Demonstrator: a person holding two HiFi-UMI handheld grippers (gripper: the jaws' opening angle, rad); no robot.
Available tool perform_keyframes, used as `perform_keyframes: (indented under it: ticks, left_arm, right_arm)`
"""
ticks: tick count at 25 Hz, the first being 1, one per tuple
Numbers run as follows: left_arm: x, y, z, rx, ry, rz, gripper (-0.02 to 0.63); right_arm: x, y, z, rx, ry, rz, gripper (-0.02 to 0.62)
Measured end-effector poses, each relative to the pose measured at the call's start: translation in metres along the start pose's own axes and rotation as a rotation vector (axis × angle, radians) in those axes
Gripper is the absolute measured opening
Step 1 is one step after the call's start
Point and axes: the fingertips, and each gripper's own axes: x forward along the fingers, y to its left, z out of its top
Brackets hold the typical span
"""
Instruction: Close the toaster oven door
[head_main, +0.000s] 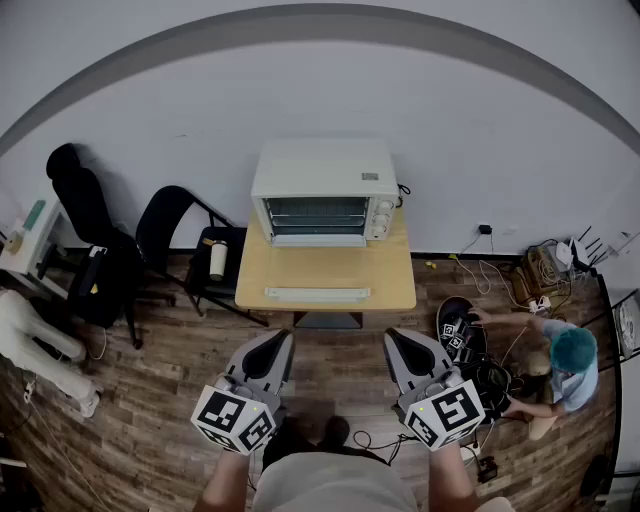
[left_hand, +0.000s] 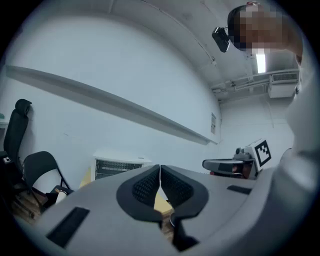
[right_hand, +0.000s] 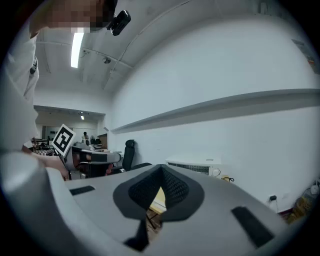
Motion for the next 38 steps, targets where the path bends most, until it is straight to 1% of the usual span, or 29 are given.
perform_keyframes:
  ticks: [7,12,17,27,34,38]
  left_arm:
    - [-0.008,0.0,0.001,0.002,0.004,0.005,0.011]
    - [-0.011,-0.002,0.0,0.005,0.008,0.015,0.011]
    - [-0.015,-0.007,-0.009,0.004,0.018,0.019,0.011]
    - [-0.017,-0.019,-0.021,0.01,0.035,0.028,0.011]
    - [-0.02,-0.017,-0.029,-0.004,0.051,0.046,0.011]
    - [-0.019,-0.016,-0.032,0.003,0.064,0.037,0.011]
  right_arm:
    - [-0.005,0.008,0.004,-0.004,-0.006,0.004,-0.002]
    - [-0.007,0.009,0.001,0.031,-0.015,0.014,-0.002]
    - [-0.012,0.019,-0.009,-0.016,-0.002,0.021,-0.002]
    - [-0.025,0.02,-0.022,0.004,0.003,0.035,-0.002]
    - [-0.027,0.018,-0.027,0.033,0.002,0.029,-0.002]
    - [-0.02,0.02,-0.032,0.033,0.01,0.034,-0.002]
